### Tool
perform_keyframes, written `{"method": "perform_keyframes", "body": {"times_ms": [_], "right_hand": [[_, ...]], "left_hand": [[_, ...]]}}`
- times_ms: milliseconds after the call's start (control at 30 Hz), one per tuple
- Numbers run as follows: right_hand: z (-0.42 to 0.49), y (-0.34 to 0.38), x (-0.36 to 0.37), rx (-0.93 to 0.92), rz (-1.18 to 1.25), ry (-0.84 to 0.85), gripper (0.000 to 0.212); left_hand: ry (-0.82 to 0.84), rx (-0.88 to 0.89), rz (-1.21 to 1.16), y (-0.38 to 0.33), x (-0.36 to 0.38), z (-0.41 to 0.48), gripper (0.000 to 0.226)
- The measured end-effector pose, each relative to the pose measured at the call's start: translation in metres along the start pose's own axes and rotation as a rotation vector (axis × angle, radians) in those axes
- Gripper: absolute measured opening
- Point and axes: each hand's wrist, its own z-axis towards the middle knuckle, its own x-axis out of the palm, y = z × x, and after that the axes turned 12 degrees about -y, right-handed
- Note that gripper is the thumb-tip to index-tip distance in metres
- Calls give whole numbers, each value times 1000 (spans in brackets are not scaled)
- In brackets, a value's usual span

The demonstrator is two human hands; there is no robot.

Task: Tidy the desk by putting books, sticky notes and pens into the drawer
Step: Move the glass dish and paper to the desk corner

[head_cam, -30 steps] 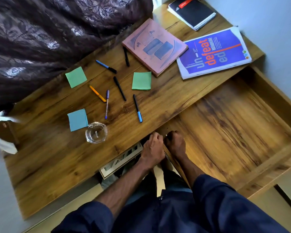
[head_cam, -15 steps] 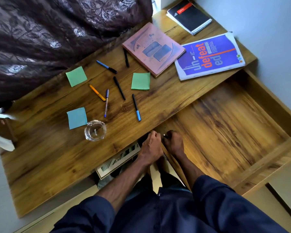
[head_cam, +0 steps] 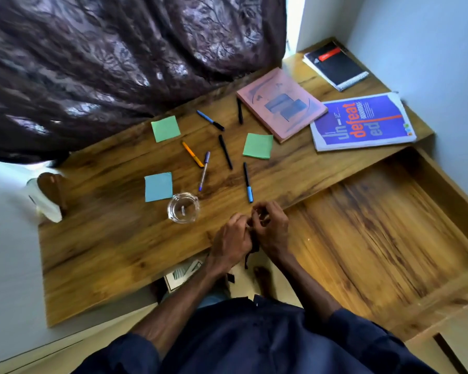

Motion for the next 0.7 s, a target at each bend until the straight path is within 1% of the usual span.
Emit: {"method": "perform_keyframes", "body": {"times_ms": [100, 200, 300, 400, 467, 567, 633, 700], "right_hand": [[3, 25, 28, -95, 8, 71, 7], [1, 50, 66, -137, -34, 143, 8], [-7, 71, 107, -95, -80, 238, 5], [-16, 84, 139, 39, -134, 330, 8], [-20, 89, 156, 109, -161, 320, 9], [-22, 91, 169, 161, -214, 230, 7], [-17, 88, 171, 172, -274, 180, 12], [-10, 82, 171, 188, -294, 178, 19]], "left_hand": [[-80, -48, 1, 37, -29, 2, 27], [-132, -116, -9, 79, -59, 4, 28], [-167, -240, -13, 123, -89, 0, 24], [-149, -351, 4, 163, -103, -4, 21], [-117, -427, 0, 186, -106, -2, 29], [-26, -501, -29, 207, -108, 8, 38], [31, -510, -63, 216, -107, 17, 39], [65, -505, -97, 219, -105, 28, 37]]}}
